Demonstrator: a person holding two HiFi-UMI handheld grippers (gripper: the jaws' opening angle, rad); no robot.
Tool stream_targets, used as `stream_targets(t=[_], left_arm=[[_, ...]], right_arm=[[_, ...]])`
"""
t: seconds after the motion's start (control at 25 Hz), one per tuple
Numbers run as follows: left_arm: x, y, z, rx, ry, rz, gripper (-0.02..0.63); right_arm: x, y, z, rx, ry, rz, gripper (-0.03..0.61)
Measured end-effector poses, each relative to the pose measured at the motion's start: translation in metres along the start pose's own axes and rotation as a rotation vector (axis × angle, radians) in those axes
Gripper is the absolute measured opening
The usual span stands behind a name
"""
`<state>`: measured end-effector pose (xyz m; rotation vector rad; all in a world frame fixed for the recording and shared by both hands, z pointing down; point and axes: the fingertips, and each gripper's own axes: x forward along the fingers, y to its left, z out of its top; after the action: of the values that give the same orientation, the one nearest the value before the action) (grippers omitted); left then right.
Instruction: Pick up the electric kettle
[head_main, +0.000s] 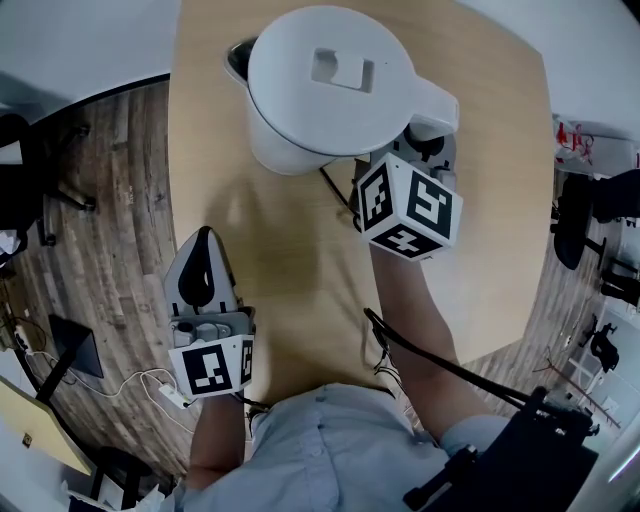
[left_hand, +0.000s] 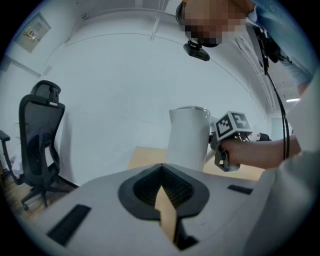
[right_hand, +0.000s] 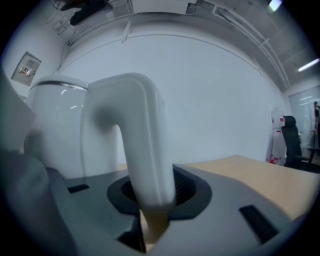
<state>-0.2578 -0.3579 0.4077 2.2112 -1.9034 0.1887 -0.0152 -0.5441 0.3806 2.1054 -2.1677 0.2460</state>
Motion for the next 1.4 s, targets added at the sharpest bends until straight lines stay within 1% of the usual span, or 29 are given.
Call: stream_targets(t=[0.12, 0.28, 0.52, 0.72, 0.88, 0.96, 1.12, 1.28, 1.4], left_arm=[[-0.005, 0.003, 0.003, 0.012, -0.004, 0.01, 0.0], [-0.01, 0.006, 0.005, 0.016, -0.006, 0.025, 0.0], [-0.013, 0.003, 0.009, 0.027, -0.017, 0.007, 0.0], [-0.012, -0.011, 0.012, 0.043, -0.03, -0.029, 0.0], [-0.009, -0.024, 0.013, 0.044, -0.032, -0.066, 0.0], [-0.008, -0.029, 0.011, 0.048, -0.032, -0.088, 0.0], [-0.005, -0.04, 0.007, 0.055, -0.025, -0.131, 0.0], [0.0, -0.056, 0.005, 0.061, -0.015, -0.176, 0.0], [0.002, -0.06, 0.004, 0.064, -0.007, -0.2, 0.0]], right_arm=[[0.008, -0.004, 0.003, 0.031, 0.008, -0.008, 0.081], [0.011, -0.002, 0.011, 0.033, 0.003, 0.003, 0.083], [0.009, -0.012, 0.037, 0.112, -0.039, 0.015, 0.081], [0.004, -0.037, 0.066, 0.11, -0.091, 0.002, 0.082], [-0.006, -0.072, 0.079, 0.114, -0.118, -0.046, 0.083], [-0.013, -0.089, 0.079, 0.11, -0.127, -0.078, 0.082], [-0.028, -0.122, 0.066, 0.09, -0.117, -0.14, 0.082], [-0.043, -0.153, 0.045, 0.083, -0.089, -0.199, 0.083], [-0.05, -0.165, 0.027, 0.074, -0.075, -0.233, 0.082]])
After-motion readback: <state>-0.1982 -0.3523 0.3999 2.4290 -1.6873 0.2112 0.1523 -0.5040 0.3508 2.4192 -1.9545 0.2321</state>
